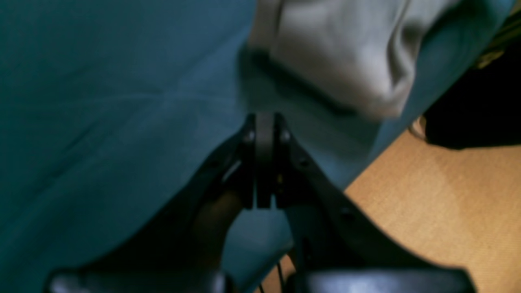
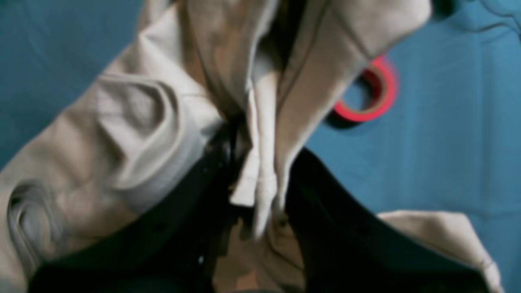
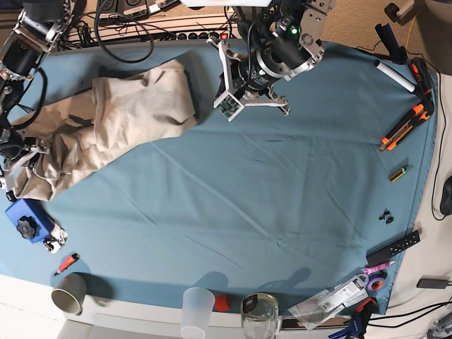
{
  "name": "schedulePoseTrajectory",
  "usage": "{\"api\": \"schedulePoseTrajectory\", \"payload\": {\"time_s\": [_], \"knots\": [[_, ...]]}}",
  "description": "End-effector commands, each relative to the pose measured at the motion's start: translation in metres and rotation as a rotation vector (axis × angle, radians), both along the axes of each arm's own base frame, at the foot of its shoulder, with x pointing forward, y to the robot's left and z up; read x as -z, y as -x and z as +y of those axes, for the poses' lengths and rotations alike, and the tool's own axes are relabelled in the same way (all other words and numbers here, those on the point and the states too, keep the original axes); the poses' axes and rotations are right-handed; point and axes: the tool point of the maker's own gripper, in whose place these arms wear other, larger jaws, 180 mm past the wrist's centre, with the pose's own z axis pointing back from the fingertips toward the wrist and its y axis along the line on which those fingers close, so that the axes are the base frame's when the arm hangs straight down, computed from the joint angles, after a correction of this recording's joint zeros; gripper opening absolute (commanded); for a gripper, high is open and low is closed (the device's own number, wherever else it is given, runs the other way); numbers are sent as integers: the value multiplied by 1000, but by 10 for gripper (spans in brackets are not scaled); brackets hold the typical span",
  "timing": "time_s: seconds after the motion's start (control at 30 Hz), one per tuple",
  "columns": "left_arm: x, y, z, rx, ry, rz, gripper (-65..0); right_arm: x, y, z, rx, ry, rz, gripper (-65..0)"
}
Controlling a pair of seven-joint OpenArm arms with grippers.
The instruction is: Fold the T-shirt properly
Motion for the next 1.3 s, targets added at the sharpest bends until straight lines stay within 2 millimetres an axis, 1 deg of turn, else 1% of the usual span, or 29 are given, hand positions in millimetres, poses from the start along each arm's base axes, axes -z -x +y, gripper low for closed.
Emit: {"api": "schedulePoseTrajectory", "payload": {"time_s": [0.0,0.07,0.13,0.2,0.37,0.47,0.53,0.67,0.77,0.83,0.97,1.03,1.1,1.2,1.27], "knots": [[-9,-1,-4,-2,33,-18,-650,-18,-5,-7,-1,13,-24,-650],[-7,1,-3,-7,25,-6,-650,-11,3,3,-34,-32,26,-650],[-5,-2,3,-53,14,1,-650,-6,10,16,-81,-87,51,-650],[-4,-7,12,-107,-19,-9,-650,-5,12,30,-107,-160,39,-650],[0,-22,41,-255,-125,-43,-650,-9,13,64,-168,-345,-24,-650],[1,-25,52,-300,-163,-54,-650,-25,7,80,-203,-442,-109,-650],[2,-27,56,-311,-189,-67,-650,-37,3,87,-235,-457,-152,-650],[2,-27,57,-313,-194,-70,-650,-71,1,110,-344,-413,-237,-650],[4,-28,65,-325,-238,-71,-650,-82,8,124,-414,-344,-246,-650],[5,-29,76,-372,-266,-75,-650,-80,15,132,-438,-328,-233,-650],[12,-32,104,-460,-296,-53,-650,-59,34,150,-447,-367,-191,-650],[14,-34,119,-501,-313,-45,-650,-52,42,161,-450,-408,-186,-650],[16,-35,128,-530,-300,-29,-650,-55,47,176,-467,-479,-216,-650],[19,-35,137,-566,-270,0,-650,-70,49,197,-504,-578,-288,-650],[20,-35,145,-590,-267,10,-650,-71,50,203,-515,-579,-295,-650]]}}
